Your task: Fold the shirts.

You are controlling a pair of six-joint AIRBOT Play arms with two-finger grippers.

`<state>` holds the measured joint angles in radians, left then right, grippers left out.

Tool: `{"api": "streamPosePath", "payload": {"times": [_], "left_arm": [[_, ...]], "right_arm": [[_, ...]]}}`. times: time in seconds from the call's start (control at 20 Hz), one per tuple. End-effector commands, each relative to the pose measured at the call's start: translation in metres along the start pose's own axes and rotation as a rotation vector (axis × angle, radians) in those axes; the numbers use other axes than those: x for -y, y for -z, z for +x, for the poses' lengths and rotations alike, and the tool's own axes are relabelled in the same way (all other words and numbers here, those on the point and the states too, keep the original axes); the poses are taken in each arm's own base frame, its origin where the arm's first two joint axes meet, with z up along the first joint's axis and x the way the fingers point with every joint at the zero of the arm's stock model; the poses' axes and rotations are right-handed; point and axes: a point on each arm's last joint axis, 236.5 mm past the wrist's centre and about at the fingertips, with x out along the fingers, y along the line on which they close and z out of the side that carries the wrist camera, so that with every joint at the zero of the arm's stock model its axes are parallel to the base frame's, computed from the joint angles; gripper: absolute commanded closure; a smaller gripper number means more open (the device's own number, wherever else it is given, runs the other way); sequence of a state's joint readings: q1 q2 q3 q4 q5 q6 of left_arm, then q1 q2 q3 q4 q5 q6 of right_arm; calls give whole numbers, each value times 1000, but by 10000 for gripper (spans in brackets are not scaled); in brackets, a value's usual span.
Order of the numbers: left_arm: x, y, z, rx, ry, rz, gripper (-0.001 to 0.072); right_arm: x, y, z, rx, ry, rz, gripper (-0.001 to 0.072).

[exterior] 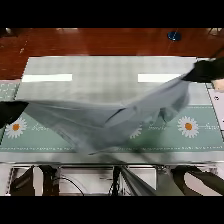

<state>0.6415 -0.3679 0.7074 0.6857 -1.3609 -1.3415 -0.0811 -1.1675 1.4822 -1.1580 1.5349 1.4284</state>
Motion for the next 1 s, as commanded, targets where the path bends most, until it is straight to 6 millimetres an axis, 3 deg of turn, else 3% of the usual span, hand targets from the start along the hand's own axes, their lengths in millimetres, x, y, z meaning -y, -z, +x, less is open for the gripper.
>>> {"api": "streamPosePath", "payload": {"times": [0.0,0.15,0.25,0.5,0.7,0.75,0.85,0.95], "left_arm": [[-48,-16,34,83,-24,-99,688],[-87,-37,55,117,-81,-138,687],[-104,-38,77,88,-88,-171,687],[-110,-4,158,-57,-100,-152,687],[-112,14,205,-61,-160,-89,687],[-113,18,212,-64,-170,-81,686],[-118,21,219,-66,-188,-77,686],[-126,14,219,-33,-212,-78,656]], "right_arm": [[13,-36,80,15,-8,-23,693],[34,-64,113,86,14,6,693],[44,-87,125,169,30,22,693],[47,-130,140,336,-17,104,693],[61,-136,160,352,5,99,692],[64,-136,166,347,12,81,677],[68,-133,175,330,19,61,496],[68,-134,174,333,27,14,457]]}}
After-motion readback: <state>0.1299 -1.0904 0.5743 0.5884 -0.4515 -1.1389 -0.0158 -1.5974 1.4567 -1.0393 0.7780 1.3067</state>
